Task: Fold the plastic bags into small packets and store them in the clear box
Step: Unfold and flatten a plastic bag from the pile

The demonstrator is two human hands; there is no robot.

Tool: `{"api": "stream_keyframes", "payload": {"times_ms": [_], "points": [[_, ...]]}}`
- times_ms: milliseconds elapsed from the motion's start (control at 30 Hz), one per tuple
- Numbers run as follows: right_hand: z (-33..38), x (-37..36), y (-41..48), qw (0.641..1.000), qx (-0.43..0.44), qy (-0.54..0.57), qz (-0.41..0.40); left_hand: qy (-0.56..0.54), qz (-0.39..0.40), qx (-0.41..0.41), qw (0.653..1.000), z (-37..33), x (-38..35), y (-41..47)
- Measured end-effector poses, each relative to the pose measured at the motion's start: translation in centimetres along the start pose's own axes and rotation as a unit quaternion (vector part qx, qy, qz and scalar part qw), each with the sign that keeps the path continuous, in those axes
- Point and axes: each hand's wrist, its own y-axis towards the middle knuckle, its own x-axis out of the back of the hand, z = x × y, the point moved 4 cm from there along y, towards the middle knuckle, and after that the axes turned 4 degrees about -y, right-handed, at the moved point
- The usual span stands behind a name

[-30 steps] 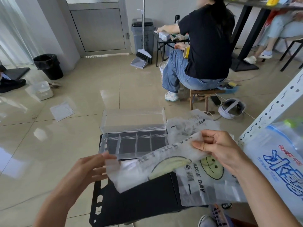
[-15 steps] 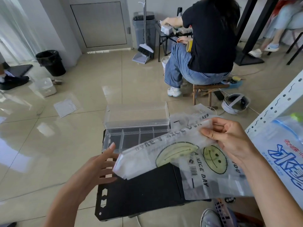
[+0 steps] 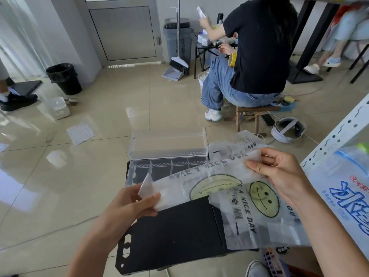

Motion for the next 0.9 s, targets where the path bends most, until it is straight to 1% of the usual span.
{"api": "stream_keyframes", "payload": {"times_ms": [100,167,300,433,533,633,700,800,900], "points": [[0.0,-0.1,0.1,1.0,-0.004,-0.004,0.001,-0.019,-0.058,-0.007,0.998,0.2,0.6,0.4],[-0.2,-0.1,0.1,1.0,-0.006,-0.006,-0.001,-0.022,-0.068,-0.02,0.997,0.1,1.1,0.6],[0.0,0.1,0.1,1.0,0.009,0.003,-0.021,-0.031,-0.04,-0.024,0.998,0.0,0.5,0.4],[0.2,0.2,0.2,0.999,0.019,0.01,-0.04,-0.041,-0.045,-0.015,0.998,0.0,0.1,0.4],[0.3,0.0,0.0,0.999,0.02,0.005,-0.049,-0.038,-0.021,-0.022,0.999,-0.5,-0.2,0.2],[0.5,-0.2,0.0,0.998,0.028,-0.001,-0.048,-0.019,-0.002,-0.009,1.0,-0.4,-0.5,0.2],[0.6,-0.3,-0.1,0.998,0.042,0.005,-0.046,-0.002,-0.008,0.007,1.0,0.1,-0.4,0.5],[0.8,-0.2,-0.1,0.997,0.047,0.021,-0.057,-0.005,-0.014,0.034,0.999,0.7,-0.3,0.9],[0.7,-0.3,0.0,0.998,0.044,0.022,-0.047,0.004,0.02,0.025,0.999,0.9,-0.5,0.9]]}}
